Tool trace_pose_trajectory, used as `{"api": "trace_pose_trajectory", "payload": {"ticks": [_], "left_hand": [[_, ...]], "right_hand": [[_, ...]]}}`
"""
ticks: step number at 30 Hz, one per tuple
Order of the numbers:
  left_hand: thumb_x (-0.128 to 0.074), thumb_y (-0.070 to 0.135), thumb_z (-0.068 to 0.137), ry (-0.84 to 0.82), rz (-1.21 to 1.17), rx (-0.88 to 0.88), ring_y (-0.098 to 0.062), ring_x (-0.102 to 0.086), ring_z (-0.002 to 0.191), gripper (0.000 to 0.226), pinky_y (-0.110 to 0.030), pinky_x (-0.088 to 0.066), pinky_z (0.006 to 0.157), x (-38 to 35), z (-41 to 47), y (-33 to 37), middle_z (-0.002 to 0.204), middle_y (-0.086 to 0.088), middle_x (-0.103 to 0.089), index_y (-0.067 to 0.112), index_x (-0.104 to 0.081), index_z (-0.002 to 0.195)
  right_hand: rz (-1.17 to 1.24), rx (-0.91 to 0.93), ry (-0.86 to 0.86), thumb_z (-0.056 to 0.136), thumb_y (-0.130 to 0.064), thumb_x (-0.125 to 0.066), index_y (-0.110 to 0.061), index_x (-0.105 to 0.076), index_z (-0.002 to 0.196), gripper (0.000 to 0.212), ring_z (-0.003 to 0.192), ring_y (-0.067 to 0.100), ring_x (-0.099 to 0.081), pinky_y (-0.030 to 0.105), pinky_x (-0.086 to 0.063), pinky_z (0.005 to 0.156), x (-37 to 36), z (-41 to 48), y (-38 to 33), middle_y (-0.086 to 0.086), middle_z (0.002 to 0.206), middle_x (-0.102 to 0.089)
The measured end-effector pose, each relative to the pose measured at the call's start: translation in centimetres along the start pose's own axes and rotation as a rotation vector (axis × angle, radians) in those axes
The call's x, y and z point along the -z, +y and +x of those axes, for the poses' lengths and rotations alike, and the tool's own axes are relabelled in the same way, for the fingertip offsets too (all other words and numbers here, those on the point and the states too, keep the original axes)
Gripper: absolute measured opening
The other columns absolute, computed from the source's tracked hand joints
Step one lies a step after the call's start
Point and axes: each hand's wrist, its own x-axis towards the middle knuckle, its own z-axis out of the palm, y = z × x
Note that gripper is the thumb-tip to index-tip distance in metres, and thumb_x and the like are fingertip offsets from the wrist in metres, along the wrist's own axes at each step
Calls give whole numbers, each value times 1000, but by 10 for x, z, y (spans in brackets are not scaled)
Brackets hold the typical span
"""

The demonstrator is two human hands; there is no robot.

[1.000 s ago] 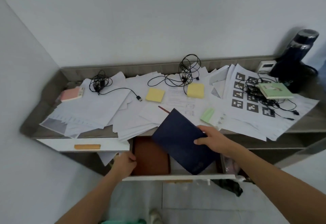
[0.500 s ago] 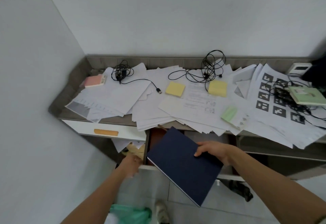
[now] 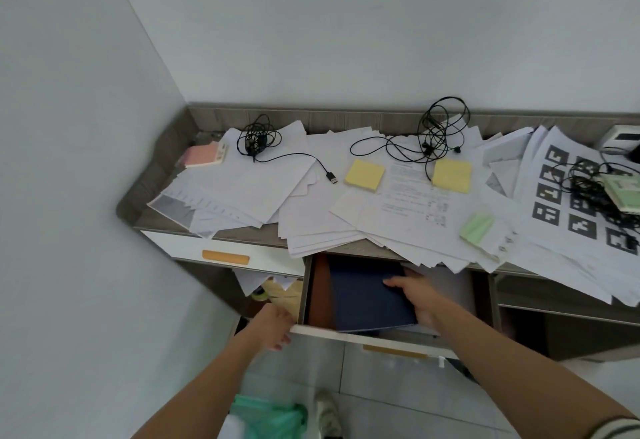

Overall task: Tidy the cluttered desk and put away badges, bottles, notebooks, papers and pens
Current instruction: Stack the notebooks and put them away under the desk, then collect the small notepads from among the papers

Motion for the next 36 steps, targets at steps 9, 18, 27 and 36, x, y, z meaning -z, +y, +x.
{"api": "trace_pose_trajectory", "payload": {"ticks": [9, 18, 27, 36], "left_hand": [[-50, 17, 98, -45, 61, -73, -21, -65, 83, 18, -33, -55, 76, 9, -2, -3, 97, -12, -64, 5, -62, 102], [-53, 16, 97, -180, 278, -114, -17, -70, 73, 12, -30, -59, 72, 32, 4, 31, 94, -10, -71, 11, -64, 95], [-54, 18, 97, -108, 152, -484, -22, -66, 66, 17, -32, -54, 61, 72, 8, 181, 86, -15, -71, 4, -62, 100], [-54, 29, 94, 289, 629, -679, -27, -49, 116, 36, -35, -44, 93, 17, 65, 261, 128, -12, -48, 13, -54, 127]], "right_hand": [[-714, 349, 253, 93, -40, -60, -17, -49, 135, 48, 111, 30, -54, 38, -48, 91, -45, 4, 25, 11, 124, -55], [-1366, 268, 118, 94, -50, -48, -16, -57, 109, 38, 106, 23, -61, 30, -46, 78, -31, 0, -1, 4, 117, -62], [-1108, 554, 270, 95, -43, -53, -26, -69, 109, 28, 87, 7, -61, 24, -45, 73, 8, -46, -34, -16, 84, -64], [-953, 529, 532, 93, -43, -57, -29, -67, 114, 27, 93, 12, -65, 27, -50, 80, 87, -39, -117, -11, 96, -72]]}}
